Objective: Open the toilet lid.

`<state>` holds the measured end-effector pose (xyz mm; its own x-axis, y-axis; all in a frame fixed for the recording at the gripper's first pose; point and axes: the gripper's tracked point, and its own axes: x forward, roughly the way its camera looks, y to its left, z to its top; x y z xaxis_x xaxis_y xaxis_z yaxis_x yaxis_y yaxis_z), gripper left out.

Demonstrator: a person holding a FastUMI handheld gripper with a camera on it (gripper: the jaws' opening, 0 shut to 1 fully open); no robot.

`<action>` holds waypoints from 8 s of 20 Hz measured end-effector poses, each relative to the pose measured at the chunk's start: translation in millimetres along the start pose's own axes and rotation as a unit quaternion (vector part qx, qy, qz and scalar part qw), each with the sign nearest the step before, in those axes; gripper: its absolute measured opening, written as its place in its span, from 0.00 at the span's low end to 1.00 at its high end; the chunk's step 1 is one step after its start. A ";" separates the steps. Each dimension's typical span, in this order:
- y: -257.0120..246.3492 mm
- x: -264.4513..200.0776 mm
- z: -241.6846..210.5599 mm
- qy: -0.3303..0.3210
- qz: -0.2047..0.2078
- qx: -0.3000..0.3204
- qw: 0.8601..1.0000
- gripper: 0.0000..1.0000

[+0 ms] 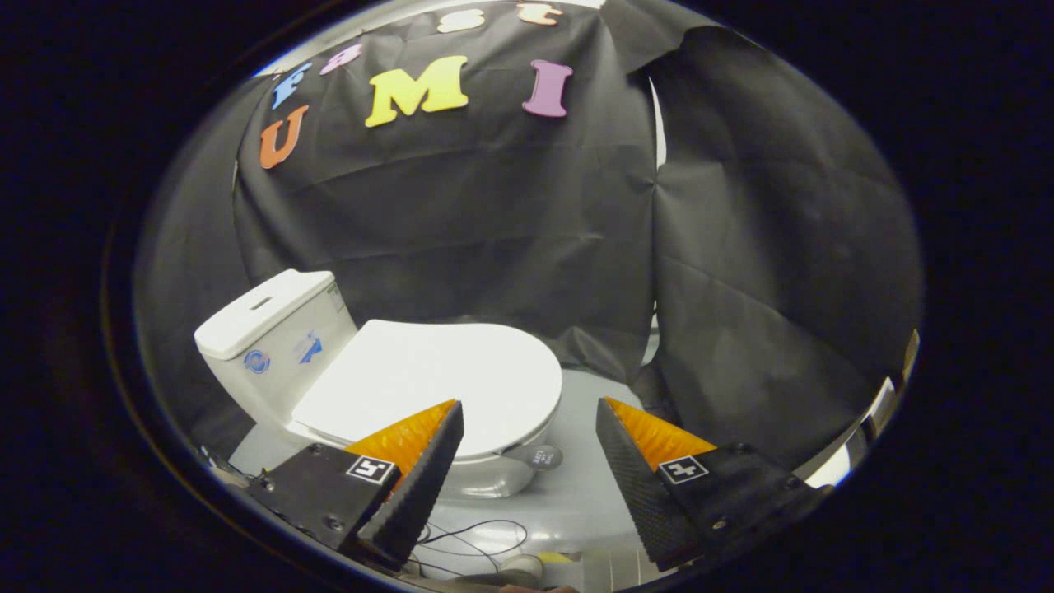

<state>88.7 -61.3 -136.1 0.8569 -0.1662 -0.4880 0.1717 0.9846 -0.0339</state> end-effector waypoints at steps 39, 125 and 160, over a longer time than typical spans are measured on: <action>-15.0 135.1 -118.2 0.248 0.091 0.302 0.916 0.62; 228.0 -42.2 173.0 0.048 0.120 0.073 0.989 0.13; 391.8 -58.9 177.0 0.034 0.148 -0.024 0.988 0.19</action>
<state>191.5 324.6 33.7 0.8309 0.1326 -0.5404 -0.1062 0.9911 0.0798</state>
